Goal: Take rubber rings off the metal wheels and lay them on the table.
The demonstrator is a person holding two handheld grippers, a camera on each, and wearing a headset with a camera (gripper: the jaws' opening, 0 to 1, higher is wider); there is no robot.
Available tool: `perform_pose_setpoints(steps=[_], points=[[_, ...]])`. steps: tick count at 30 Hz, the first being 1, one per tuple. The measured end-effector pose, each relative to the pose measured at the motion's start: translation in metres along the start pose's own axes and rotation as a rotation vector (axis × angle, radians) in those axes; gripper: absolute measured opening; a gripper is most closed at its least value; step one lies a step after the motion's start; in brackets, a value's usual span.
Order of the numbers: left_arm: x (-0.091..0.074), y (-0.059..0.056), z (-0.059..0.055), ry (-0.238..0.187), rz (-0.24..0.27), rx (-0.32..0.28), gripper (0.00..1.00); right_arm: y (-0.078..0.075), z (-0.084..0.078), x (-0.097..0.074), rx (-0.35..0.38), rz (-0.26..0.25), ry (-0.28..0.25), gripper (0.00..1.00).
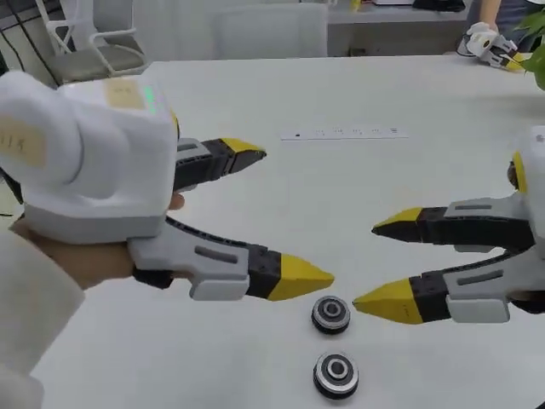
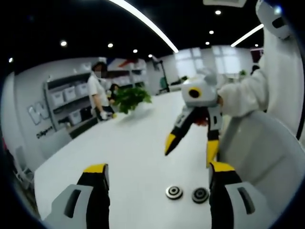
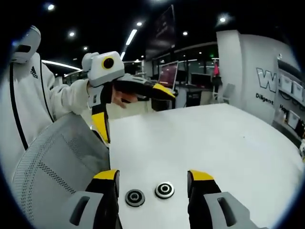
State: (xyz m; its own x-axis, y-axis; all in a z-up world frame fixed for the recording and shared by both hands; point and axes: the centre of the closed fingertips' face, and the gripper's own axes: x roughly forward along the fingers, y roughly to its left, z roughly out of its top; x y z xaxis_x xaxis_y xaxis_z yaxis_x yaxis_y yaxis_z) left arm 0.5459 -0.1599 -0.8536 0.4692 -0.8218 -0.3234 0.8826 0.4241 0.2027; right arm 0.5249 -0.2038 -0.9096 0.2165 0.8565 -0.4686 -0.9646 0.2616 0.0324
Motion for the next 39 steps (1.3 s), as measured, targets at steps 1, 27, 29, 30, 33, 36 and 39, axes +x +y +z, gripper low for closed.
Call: perform_pose_setpoints(steps=[1,27,29,30,33,36,39], points=[[0.002,-0.002,-0.003,-0.004,-0.007,-0.011,0.86,0.003,-0.006,0.002,-0.002,0.015,0.011,0.54],[0.042,-0.083,-0.08,0.125,-0.299,-0.092,0.55,0.038,-0.09,0.041,0.079,0.191,0.196,0.36],[0.046,-0.085,-0.085,0.136,-0.304,-0.09,0.5,0.037,-0.091,0.042,0.073,0.186,0.203,0.32],[0.049,-0.086,-0.089,0.144,-0.306,-0.087,0.46,0.037,-0.092,0.042,0.065,0.182,0.206,0.3],[0.054,-0.091,-0.107,0.217,-0.325,-0.046,0.34,0.037,-0.097,0.043,0.079,0.184,0.223,0.27],[0.056,-0.095,-0.117,0.241,-0.335,-0.011,0.29,0.038,-0.099,0.043,0.062,0.182,0.234,0.25],[0.058,-0.094,-0.117,0.233,-0.339,-0.029,0.23,0.036,-0.098,0.043,0.064,0.177,0.226,0.21]])
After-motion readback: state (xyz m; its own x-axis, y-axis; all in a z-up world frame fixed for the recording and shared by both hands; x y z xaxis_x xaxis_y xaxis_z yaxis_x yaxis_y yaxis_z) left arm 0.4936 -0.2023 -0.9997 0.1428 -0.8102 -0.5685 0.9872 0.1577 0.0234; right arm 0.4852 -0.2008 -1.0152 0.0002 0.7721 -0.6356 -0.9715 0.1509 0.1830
